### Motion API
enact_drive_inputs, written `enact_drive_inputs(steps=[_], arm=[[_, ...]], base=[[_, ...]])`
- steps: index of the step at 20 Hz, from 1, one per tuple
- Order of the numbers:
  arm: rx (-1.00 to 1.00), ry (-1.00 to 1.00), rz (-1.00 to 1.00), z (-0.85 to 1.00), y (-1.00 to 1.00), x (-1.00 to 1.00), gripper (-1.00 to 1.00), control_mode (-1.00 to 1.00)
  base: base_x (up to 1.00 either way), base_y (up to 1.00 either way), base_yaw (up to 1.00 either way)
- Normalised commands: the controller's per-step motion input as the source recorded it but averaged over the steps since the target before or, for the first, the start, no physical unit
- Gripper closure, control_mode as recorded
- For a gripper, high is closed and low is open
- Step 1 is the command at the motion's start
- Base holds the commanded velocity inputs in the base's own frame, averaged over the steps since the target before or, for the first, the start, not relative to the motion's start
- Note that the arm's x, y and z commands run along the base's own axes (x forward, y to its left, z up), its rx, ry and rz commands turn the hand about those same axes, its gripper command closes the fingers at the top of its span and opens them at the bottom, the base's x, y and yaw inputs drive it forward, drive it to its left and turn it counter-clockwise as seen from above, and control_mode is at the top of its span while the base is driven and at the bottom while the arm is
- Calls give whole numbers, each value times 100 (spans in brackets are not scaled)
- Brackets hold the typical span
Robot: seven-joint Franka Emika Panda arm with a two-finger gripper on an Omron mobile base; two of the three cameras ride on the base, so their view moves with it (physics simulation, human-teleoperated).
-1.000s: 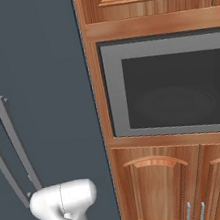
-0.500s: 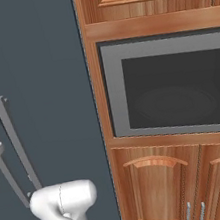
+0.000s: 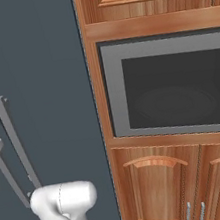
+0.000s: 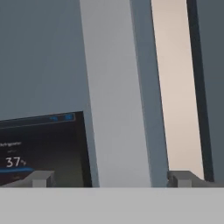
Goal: Open the freezer door, pick up the ice cube tray from the freezer, and place it on the dining counter.
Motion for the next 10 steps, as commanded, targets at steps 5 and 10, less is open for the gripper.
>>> enact_drive_inputs(steps=[5,10], arm=[[0,0,0,0,15,8,-100,-100],[0,0,0,0,0,28,-100,-100]], base=[[0,0,0],[0,0,0]])
